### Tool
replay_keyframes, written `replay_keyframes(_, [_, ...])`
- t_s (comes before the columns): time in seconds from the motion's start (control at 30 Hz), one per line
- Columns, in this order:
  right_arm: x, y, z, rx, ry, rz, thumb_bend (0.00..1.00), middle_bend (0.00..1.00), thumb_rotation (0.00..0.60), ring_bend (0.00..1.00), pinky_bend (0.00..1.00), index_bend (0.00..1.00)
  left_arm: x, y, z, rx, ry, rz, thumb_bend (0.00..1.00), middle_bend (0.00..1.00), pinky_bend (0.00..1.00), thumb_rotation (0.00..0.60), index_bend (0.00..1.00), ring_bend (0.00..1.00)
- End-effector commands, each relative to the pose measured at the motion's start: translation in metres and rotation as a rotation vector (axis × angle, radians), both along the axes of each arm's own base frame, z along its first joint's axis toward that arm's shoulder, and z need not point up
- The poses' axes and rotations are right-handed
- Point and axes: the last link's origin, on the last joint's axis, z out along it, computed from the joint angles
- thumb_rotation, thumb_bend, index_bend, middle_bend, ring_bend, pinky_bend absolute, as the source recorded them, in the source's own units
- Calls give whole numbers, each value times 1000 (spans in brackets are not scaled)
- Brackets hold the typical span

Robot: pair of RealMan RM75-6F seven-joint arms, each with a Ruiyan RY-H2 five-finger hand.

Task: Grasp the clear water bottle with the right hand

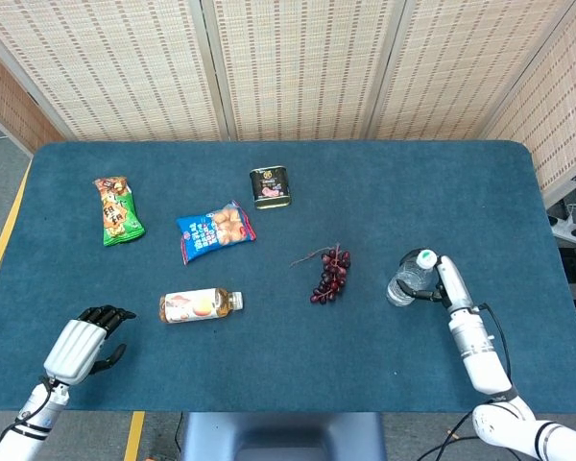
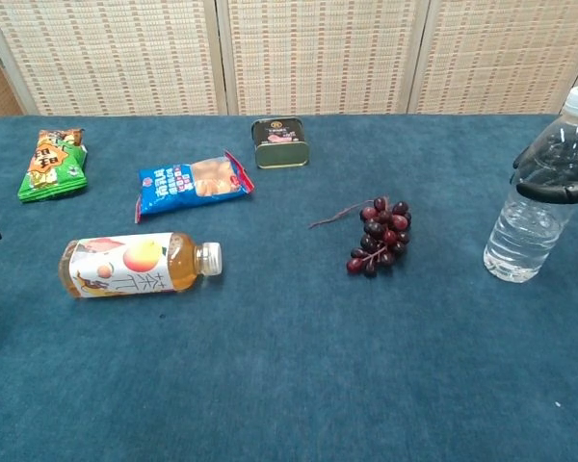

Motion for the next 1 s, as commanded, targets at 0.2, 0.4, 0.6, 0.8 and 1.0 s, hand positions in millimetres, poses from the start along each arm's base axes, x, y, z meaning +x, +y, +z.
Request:
replay_keyframes(0.2, [37, 18, 27, -177, 98, 238, 481, 760, 600, 612, 573, 798, 0, 0, -1, -2, 1, -2, 362, 301, 318, 600, 271, 244])
replay_keyframes(0.4, [51, 30, 55, -226, 256, 316, 484, 768, 600, 621, 584, 811, 1, -1, -1, -5, 5, -5, 362, 301, 318, 600, 271, 244])
replay_keyframes(0.6, [31, 23, 58, -227, 531, 183, 495, 771, 600, 623, 586, 818, 1, -1, -2, -9, 10, -3, 363, 301, 318, 600, 271, 245])
replay_keyframes(0.8, [25, 19, 31, -104, 643, 177, 499, 771, 600, 623, 587, 819, 1, -1, -3, -11, 15, -4, 362, 301, 318, 600, 271, 244])
replay_keyframes(1.0, [54, 41, 18, 9, 226, 403, 499, 771, 600, 623, 588, 819, 0, -1, -4, -15, 22, -1, 363, 301, 318, 600, 271, 245])
